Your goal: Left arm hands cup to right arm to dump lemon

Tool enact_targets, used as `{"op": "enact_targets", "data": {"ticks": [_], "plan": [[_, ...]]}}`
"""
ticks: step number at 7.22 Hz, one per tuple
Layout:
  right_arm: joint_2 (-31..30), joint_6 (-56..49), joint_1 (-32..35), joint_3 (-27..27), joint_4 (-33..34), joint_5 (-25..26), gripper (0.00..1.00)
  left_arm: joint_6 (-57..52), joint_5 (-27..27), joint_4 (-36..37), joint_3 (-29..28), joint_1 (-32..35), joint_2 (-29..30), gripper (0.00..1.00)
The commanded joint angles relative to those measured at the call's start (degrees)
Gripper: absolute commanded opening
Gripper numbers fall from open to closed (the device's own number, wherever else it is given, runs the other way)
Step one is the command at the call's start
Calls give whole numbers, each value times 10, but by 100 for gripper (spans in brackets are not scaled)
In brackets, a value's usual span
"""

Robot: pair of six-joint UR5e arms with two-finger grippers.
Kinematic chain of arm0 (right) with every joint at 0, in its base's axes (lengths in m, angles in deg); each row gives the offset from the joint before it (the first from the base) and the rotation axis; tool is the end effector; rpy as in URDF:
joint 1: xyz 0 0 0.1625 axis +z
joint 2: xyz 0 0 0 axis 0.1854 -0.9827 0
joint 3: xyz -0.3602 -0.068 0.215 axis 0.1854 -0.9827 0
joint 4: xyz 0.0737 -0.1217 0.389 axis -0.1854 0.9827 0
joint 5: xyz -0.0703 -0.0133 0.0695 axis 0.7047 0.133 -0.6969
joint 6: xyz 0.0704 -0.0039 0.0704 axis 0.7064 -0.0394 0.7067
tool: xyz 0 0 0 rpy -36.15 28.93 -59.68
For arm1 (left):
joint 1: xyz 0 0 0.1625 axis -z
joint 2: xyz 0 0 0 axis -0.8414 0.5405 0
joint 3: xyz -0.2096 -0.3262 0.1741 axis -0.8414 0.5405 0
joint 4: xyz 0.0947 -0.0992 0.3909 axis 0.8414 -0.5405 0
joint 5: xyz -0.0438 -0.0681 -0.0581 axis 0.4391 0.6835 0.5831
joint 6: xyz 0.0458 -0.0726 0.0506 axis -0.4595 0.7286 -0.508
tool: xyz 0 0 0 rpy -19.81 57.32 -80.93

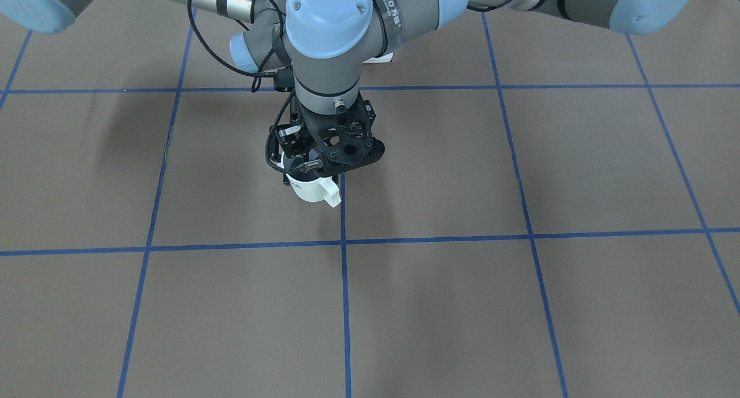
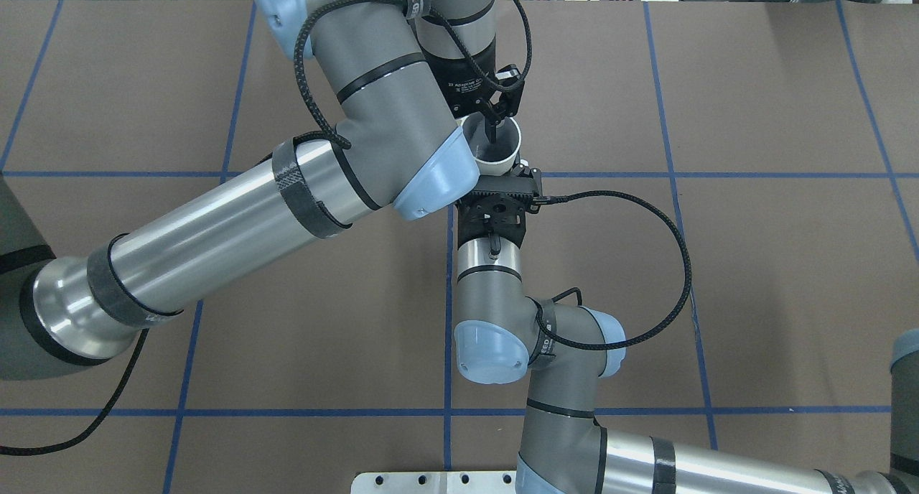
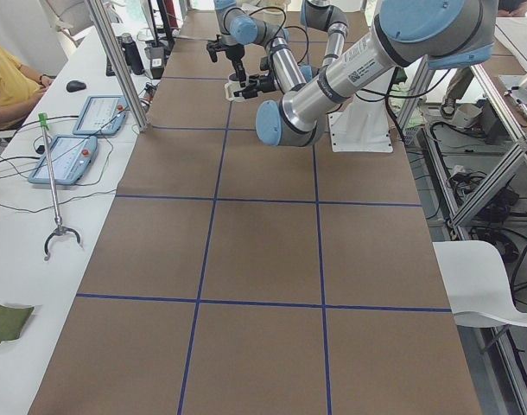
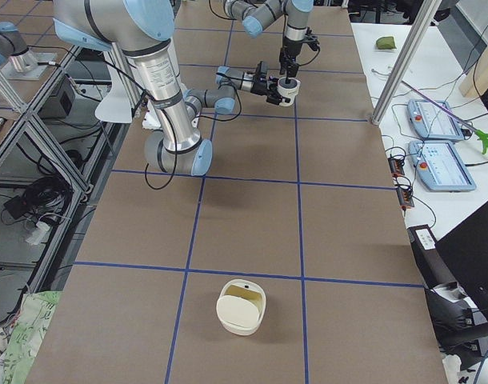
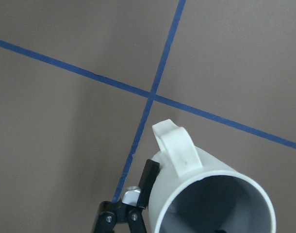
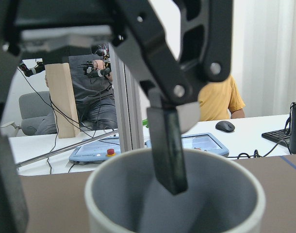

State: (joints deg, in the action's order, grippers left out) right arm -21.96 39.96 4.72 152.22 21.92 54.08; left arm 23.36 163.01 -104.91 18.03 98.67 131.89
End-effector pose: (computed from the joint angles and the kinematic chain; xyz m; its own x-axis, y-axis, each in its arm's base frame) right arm -0.5883 -0.3932 0.2150 0.6613 0.0501 0.7484 -0.7361 0.2348 0.6348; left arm 0.5055 -0.5481 0.0137 0.6265 -0.3274 -0.7074 0.1546 0.9417 -0.2990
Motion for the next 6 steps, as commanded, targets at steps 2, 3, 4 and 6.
{"op": "enact_targets", "data": {"ticks": [2,3,4,6], "plan": [[-2,-3,0,0,0,1,29,1,0,0,-1,-1,-1,53],[-2,-4,0,0,0,1,29,1,0,0,-1,-1,-1,49],[0,-6,0,0,0,1,29,1,1,0,-1,-1,-1,46],[1,-7,-1,0,0,1,29,1,1,0,-1,-1,-1,41]]}}
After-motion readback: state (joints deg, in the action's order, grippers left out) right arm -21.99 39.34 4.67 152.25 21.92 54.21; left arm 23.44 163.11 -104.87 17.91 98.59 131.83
